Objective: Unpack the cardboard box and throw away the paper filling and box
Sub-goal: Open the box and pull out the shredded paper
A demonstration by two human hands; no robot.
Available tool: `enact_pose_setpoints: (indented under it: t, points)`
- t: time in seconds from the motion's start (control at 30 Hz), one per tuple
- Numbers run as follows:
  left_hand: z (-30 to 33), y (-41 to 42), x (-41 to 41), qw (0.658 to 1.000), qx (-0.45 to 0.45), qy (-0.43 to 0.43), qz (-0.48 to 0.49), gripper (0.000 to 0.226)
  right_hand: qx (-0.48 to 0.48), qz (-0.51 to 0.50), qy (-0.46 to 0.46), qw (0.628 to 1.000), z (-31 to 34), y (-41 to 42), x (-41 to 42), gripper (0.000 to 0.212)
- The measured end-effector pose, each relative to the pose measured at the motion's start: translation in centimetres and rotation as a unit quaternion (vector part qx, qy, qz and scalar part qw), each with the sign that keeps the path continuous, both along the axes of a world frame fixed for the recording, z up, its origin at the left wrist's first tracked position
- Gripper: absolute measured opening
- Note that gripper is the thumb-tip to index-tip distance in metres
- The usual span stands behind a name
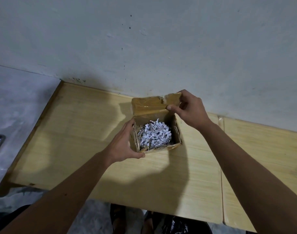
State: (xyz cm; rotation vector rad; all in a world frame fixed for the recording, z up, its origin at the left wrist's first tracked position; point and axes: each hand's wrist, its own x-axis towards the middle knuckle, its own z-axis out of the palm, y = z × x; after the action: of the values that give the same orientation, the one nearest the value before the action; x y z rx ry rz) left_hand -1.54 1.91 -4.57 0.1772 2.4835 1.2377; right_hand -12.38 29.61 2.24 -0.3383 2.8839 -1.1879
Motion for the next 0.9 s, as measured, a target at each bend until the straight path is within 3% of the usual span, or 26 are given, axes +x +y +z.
enact_pose_setpoints:
  t: [0.2, 0.37, 0.7, 0.8, 0.9]
  points:
    - [-0.2, -0.2, 0.0, 1.0, -0.01, 0.001, -0.013, 0.15, -0.038, -0.03, -0.031, 0.998, -1.6, -0.5, -1.4, 0.029]
    - [-0.4, -0.4, 0.1, 0.999, -0.022, 0.018, -0.029, 0.146, -0.012, -0.06, -0.016, 0.998, -2.9, -0.5, -2.0, 0.046]
    - [0.6, -0.8, -2.3, 0.993, -0.062, 0.029, -0.1, 0.149, -0.006, -0.103, -0.035, 0.994, -4.7, 1.0, -2.0, 0.058]
    - [0.6, -1.0, -2.7, 0.992, -0.064, 0.029, -0.109, 0.149, -0.023, -0.101, 0.019, 0.994, -3.9, 1.0, -0.9, 0.063]
    - [0.7, -1.1, -3.0, 0.99, -0.067, 0.031, -0.117, 0.149, -0.042, -0.017, 0.078, 0.996, -2.3, 0.1, 1.5, 0.052]
